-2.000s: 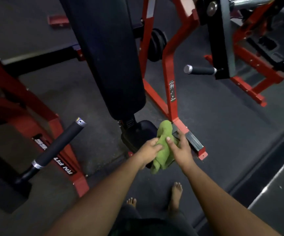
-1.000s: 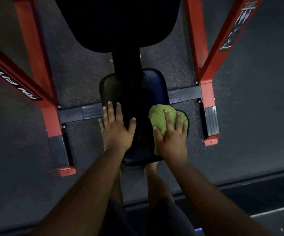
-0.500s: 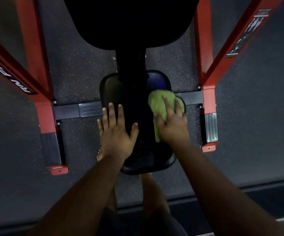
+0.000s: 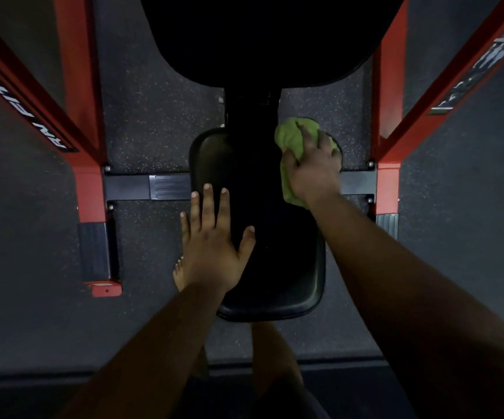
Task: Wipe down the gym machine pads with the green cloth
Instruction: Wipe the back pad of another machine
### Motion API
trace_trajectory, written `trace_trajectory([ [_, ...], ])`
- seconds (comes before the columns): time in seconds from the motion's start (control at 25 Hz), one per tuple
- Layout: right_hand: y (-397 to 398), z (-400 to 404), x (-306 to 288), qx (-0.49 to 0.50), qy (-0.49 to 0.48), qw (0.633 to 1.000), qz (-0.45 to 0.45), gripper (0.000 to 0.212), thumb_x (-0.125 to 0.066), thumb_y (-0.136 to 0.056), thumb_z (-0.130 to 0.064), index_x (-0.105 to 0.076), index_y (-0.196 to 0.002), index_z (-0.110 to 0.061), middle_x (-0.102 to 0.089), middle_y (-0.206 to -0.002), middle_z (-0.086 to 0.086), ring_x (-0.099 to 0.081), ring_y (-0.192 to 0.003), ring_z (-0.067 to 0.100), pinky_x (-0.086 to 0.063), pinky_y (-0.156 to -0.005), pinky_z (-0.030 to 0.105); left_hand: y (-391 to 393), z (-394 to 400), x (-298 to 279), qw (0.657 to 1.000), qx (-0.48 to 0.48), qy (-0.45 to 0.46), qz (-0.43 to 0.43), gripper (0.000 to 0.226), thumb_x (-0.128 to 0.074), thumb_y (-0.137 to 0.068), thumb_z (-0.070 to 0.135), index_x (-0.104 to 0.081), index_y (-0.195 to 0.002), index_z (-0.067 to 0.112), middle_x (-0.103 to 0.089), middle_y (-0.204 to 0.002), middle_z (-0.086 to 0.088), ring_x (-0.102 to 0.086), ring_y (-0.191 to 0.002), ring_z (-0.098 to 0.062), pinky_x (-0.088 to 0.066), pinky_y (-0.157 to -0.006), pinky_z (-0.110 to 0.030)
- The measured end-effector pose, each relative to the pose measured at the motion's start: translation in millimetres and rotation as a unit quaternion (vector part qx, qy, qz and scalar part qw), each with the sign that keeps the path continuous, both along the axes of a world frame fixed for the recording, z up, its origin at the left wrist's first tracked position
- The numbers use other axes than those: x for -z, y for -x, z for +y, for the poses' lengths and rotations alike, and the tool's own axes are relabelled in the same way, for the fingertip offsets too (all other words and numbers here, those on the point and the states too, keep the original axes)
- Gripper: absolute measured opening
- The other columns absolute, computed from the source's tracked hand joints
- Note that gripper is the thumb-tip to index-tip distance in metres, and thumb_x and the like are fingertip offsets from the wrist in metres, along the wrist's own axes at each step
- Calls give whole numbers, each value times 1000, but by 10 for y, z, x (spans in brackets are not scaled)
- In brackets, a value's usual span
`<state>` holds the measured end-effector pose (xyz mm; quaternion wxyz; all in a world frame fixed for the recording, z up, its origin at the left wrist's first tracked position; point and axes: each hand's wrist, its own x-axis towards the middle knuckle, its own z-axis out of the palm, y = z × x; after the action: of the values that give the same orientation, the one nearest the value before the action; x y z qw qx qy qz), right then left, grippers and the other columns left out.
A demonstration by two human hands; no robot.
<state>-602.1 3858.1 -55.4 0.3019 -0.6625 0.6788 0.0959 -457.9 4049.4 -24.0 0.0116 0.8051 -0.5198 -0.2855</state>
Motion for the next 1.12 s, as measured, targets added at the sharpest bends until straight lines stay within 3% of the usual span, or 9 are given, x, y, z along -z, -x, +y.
trace_trajectory([
  [0.16,111,349,-208,-39,-3,998,-43,67,-43,-100,-55,-15,-159,-42,-2,-170,-2,-3,-152,44,-27,-114,62,5,5,9,1000,-7,5,1,80,-31,-97,64,-8,-163,24,4,-171,-4,8,-157,-25,-7,-125,-55],
  [0.28,284,870,-353,-60,8,997,-47,66,-40,-98,-60,-16,-157,-46,2,-169,-4,-3,-153,40,-23,-115,62,-6,-17,9,1000,-11,-5,3,81,-32,-96,64,-8,-163,24,5,-171,-3,9,-157,-25,-8,-125,-56],
  [0.4,88,439,-171,-33,2,999,-4,66,-39,-98,-60,-15,-157,-44,-1,-169,-1,-6,-152,43,-23,-116,63,-6,-10,3,1000,-13,4,13,81,-32,-96,64,-9,-163,23,4,-171,-4,9,-157,-25,-8,-125,-56],
  [0.56,-274,-144,3,-119,13,991,65,67,-36,-98,-59,-15,-158,-36,-11,-167,2,-8,-150,43,-23,-113,68,-14,-9,4,1000,-15,9,19,81,-34,-96,63,-10,-163,24,4,-171,-3,11,-157,-24,-7,-125,-55],
  [0.68,-115,-11,-52,-174,26,984,36,66,-34,-98,-63,-14,-158,-42,-12,-167,-1,-7,-150,41,-23,-111,68,-17,-3,-11,999,-17,1,27,82,-33,-95,64,-7,-163,25,9,-171,0,16,-156,-22,-4,-126,-55],
  [0.8,358,87,-160,-266,46,963,-25,65,-32,-95,-71,-20,-155,-50,-18,-165,-3,-18,-144,41,-31,-110,63,-12,-13,-8,1000,-18,3,25,83,-31,-95,66,-5,-163,26,9,-171,-1,16,-156,-22,-4,-125,-56],
  [0.88,388,-101,-115,-289,43,956,-1,65,-31,-93,-72,-24,-154,-50,-25,-163,0,-23,-141,43,-30,-110,62,-10,-8,-6,999,-24,8,29,82,-33,-96,66,-8,-163,25,5,-171,-2,14,-156,-22,-3,-125,-56],
  [0.96,18,-302,-11,-336,46,940,28,67,-27,-91,-71,-23,-154,-49,-31,-160,2,-25,-142,45,-23,-110,61,-6,4,6,999,-33,12,22,82,-33,-96,66,-10,-163,25,4,-171,-2,12,-157,-22,-3,-125,-57],
  [1.12,-995,-345,198,-511,45,859,-12,69,-20,-89,-68,-25,-155,-46,-36,-159,-1,-31,-143,37,-22,-113,58,11,9,44,998,-44,28,23,82,-35,-95,66,-13,-163,25,1,-171,0,11,-157,-20,-4,-126,-56],
])
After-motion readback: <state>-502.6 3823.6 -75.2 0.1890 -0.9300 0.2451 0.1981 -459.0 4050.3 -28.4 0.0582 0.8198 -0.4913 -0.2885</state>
